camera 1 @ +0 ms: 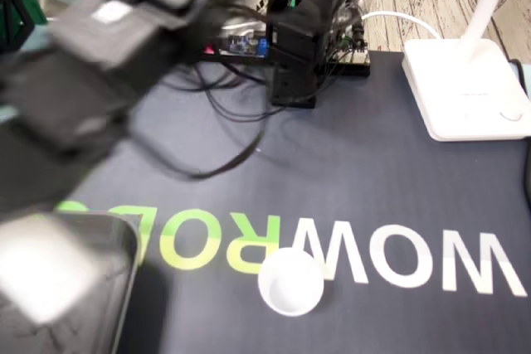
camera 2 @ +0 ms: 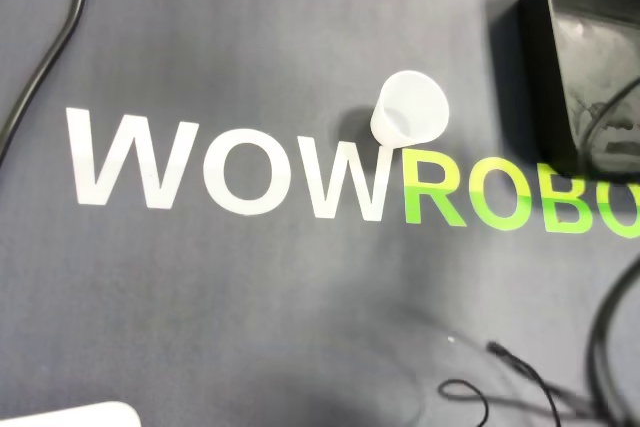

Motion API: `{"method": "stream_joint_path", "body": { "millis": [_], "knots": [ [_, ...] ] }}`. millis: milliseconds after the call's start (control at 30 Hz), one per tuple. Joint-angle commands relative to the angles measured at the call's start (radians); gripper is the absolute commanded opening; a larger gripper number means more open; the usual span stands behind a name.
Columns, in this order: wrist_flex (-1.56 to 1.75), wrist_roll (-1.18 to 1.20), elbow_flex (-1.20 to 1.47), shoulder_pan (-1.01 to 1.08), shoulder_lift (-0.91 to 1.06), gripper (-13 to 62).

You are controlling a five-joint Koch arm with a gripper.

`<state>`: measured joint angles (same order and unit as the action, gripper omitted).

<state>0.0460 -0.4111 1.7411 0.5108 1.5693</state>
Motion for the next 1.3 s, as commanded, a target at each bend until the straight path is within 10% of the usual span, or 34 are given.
{"method": "stream_joint_path", "body": {
  "millis": [0,667,1267],
  "knots": [
    [0.009,0.101,-0.103,0.015,-0.012,2.8],
    [0.491,1.370,-0.396,0.067,-0.615,2.7],
    [0.500,1.138,-0.365,0.084,-0.538,2.8]
  ]
}}
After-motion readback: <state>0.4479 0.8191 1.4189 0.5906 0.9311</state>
